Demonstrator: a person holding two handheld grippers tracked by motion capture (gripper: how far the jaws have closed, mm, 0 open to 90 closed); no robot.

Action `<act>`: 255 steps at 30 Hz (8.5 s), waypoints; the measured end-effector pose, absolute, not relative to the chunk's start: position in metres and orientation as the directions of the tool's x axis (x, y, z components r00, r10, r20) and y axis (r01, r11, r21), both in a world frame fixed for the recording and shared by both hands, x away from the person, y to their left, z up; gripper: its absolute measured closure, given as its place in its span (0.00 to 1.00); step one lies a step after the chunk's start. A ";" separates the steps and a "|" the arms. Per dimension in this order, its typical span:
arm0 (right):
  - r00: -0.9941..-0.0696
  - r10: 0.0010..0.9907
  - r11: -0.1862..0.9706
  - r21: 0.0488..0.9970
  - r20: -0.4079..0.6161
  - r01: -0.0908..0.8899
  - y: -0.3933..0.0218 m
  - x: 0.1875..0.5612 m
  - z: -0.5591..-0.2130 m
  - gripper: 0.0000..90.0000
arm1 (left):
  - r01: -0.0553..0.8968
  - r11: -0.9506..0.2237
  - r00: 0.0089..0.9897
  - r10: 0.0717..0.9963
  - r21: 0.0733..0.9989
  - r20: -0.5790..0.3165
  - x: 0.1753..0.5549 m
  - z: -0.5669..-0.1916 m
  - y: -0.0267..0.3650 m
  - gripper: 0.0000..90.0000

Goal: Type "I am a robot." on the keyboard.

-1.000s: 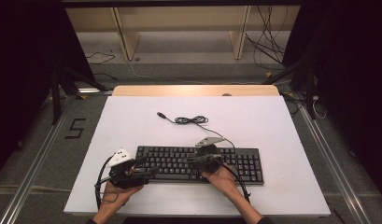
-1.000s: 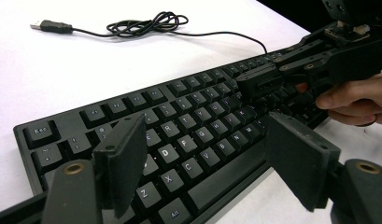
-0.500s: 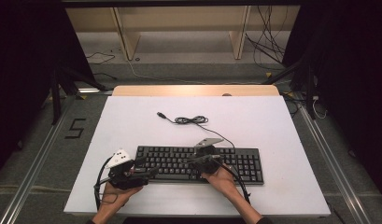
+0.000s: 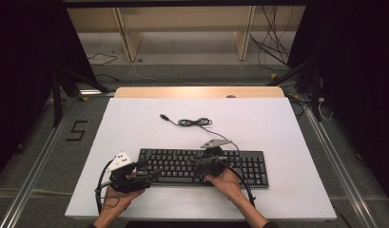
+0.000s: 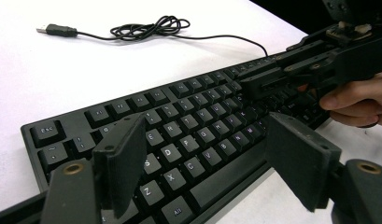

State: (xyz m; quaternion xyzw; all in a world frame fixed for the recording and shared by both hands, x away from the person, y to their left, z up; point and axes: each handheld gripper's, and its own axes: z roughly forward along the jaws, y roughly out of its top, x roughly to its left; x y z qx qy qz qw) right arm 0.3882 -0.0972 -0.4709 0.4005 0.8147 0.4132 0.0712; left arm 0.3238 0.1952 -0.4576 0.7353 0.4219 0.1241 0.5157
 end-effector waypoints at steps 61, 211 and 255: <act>-0.784 0.578 0.425 0.738 0.224 0.524 -0.048 0.366 -0.472 1.00 | 0.498 -0.093 0.594 0.761 0.862 -0.261 0.319 -0.459 0.206 0.31; -0.685 0.702 0.393 0.694 0.197 0.603 -0.094 0.394 -0.478 1.00 | 0.484 -0.096 0.599 0.761 0.870 -0.249 0.318 -0.459 0.206 0.31; -0.718 0.645 0.332 0.751 0.260 0.571 -0.096 0.382 -0.462 0.69 | 0.492 -0.100 0.588 0.771 0.865 -0.245 0.322 -0.459 0.205 0.31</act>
